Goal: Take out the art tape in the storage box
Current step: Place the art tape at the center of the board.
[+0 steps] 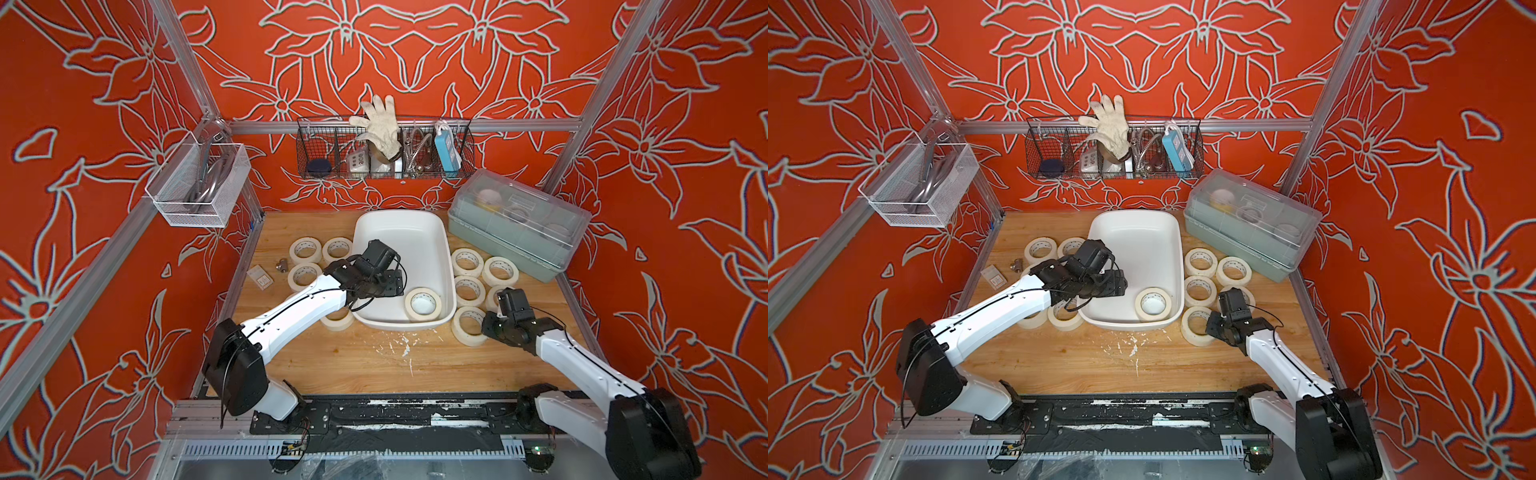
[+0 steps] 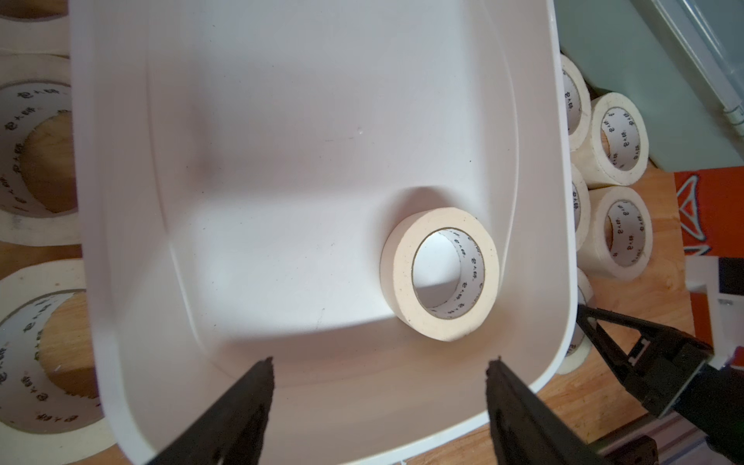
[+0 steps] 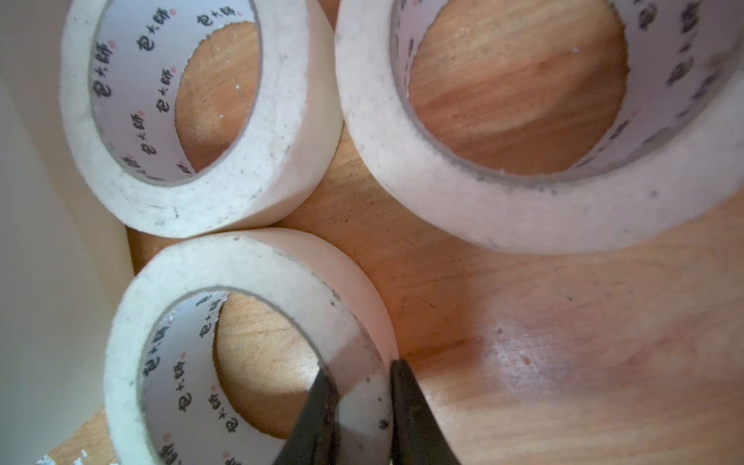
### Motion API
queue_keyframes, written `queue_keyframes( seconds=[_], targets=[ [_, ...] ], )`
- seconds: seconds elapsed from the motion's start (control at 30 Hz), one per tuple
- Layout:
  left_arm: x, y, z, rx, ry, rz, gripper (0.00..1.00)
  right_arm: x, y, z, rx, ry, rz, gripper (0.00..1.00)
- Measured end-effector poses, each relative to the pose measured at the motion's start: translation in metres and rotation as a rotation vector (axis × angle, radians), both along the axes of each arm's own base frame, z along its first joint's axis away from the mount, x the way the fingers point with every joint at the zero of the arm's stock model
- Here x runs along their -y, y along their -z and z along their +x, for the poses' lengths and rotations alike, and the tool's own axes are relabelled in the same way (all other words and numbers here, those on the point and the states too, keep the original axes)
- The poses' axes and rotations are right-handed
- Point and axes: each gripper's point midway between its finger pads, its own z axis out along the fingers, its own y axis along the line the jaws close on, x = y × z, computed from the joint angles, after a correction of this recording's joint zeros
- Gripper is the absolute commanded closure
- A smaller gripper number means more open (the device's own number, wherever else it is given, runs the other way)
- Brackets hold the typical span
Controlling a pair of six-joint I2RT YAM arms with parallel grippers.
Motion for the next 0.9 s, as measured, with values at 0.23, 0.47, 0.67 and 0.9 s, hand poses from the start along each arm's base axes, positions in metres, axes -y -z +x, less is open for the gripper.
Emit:
queue_keyframes(
  seconds=[0.23,0.47,0.67,0.9],
  targets=[
    [-0.005,0.008,0.001,-0.02,-0.022,0.007,0.18,-0.002,0.003,-0.001,-0.012,-0.009,0.0,0.54],
    [-0.008,0.013,0.001,-0.028,-0.022,0.011,0.16,-0.01,-0.022,0.0,0.025,-0.051,0.037,0.47],
    [0.002,0.016,-0.003,-0.028,0.066,-0.007,0.16,-0.023,-0.078,0.013,0.124,-0.108,0.088,0.46],
    [0.022,0.014,-0.001,-0.002,0.231,-0.008,0.17,-0.037,-0.12,0.012,0.158,-0.172,0.138,0.46]
  ],
)
